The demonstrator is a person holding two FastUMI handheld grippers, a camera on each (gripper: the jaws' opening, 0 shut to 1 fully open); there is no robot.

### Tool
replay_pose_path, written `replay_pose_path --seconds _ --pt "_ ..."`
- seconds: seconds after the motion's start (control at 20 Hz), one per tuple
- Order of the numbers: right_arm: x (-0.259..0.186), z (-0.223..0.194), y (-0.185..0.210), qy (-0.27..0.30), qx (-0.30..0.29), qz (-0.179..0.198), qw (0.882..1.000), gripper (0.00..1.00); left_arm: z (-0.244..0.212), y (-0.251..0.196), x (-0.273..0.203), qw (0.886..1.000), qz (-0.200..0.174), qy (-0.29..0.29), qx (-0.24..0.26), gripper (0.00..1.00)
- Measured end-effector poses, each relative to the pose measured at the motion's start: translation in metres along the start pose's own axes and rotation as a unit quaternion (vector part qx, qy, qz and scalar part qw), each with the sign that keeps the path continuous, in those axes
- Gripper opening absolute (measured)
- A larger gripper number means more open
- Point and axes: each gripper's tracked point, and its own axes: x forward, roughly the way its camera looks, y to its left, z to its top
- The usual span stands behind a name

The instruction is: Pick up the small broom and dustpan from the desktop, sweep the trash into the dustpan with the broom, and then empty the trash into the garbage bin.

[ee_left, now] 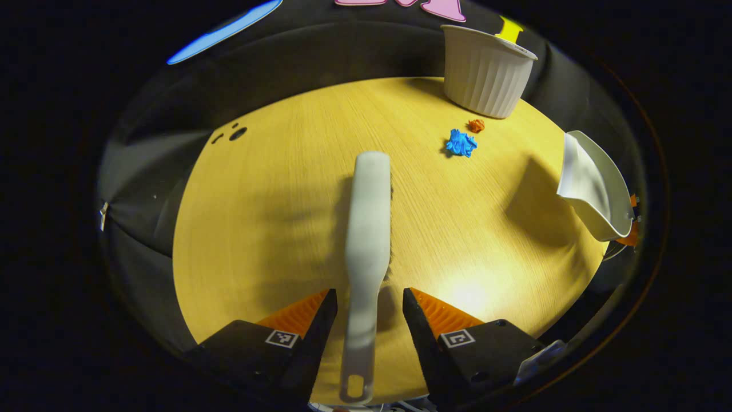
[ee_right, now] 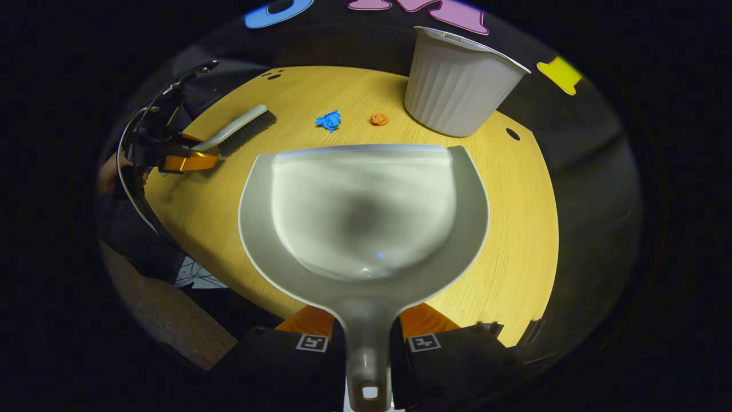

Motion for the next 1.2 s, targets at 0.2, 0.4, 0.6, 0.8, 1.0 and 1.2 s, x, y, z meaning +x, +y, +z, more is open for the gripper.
replay_pose_path --seconds 0.2,0.4,0.6,0.8,1.0,1.2 --pt "-0.005 -0.002 -0.001 -0.001 -0.002 -0.002 1.000 0.36 -0.008 -0.009 0.010 1.000 -0.011 0.023 -0.005 0.55" --pt "-0.007 -0.001 0.002 0.004 -0.014 0.011 1.000 0.36 -0.009 -0.009 0.010 0.999 -0.022 0.032 -0.006 0.36" --pt "-0.016 0.003 -0.001 0.027 -0.052 0.026 0.998 0.36 0.028 -0.002 0.002 0.998 0.002 -0.009 0.061 0.28" --pt "-0.013 -0.001 -0.023 0.103 -0.088 0.035 0.990 0.39 0.102 -0.010 0.004 0.996 0.003 -0.046 0.082 0.27" --pt "0.004 0.005 -0.044 0.138 -0.108 0.045 0.984 0.33 0.158 -0.025 0.029 0.992 0.008 -0.049 0.113 0.27" --pt "0.030 0.010 -0.062 0.146 -0.127 0.040 0.980 0.35 0.187 -0.047 0.051 0.989 0.006 -0.044 0.140 0.29"
